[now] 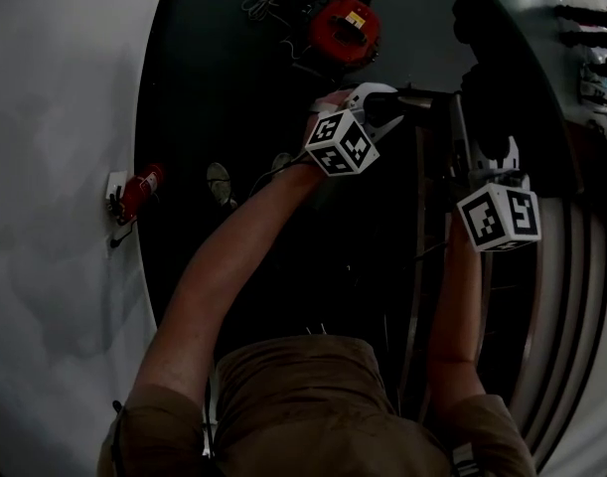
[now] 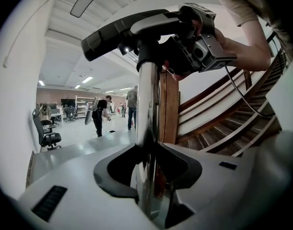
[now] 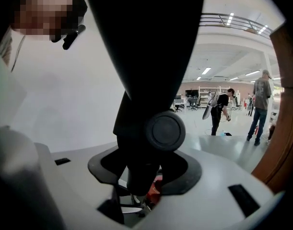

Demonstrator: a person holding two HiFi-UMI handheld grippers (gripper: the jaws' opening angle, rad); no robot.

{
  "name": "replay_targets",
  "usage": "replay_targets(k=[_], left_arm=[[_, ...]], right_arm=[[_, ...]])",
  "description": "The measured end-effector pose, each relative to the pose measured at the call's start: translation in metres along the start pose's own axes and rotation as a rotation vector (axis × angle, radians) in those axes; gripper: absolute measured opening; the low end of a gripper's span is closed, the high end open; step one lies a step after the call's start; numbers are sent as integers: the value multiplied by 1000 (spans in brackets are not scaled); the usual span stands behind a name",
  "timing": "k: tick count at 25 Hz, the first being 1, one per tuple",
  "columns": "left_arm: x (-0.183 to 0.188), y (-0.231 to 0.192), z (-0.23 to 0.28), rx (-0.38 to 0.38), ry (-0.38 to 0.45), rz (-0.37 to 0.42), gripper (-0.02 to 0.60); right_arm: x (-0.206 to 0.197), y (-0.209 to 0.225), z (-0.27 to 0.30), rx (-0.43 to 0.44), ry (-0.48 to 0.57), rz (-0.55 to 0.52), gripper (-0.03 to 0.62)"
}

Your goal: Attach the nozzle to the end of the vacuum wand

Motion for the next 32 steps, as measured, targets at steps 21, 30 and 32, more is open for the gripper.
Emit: replay_targets(k=[21, 30, 32], left_arm=[[6, -10, 11, -103, -31, 50, 152], [11, -4, 8, -53, -82, 28, 152], [12, -7, 7, -30, -88, 13, 152]], right_arm=[[-16, 10, 7, -38, 128, 44, 195], [-21, 3, 6, -27, 156, -17, 193], [-22, 0, 12, -19, 162, -33, 193]])
Point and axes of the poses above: the fingertips, and each gripper's own axes: z forward along the fingers, y to its right, x out of its top, the point moved 8 cm from there along -z, backward along the fingers, and after that the axes turned 3 degrees about -y, right-handed, at the moved point
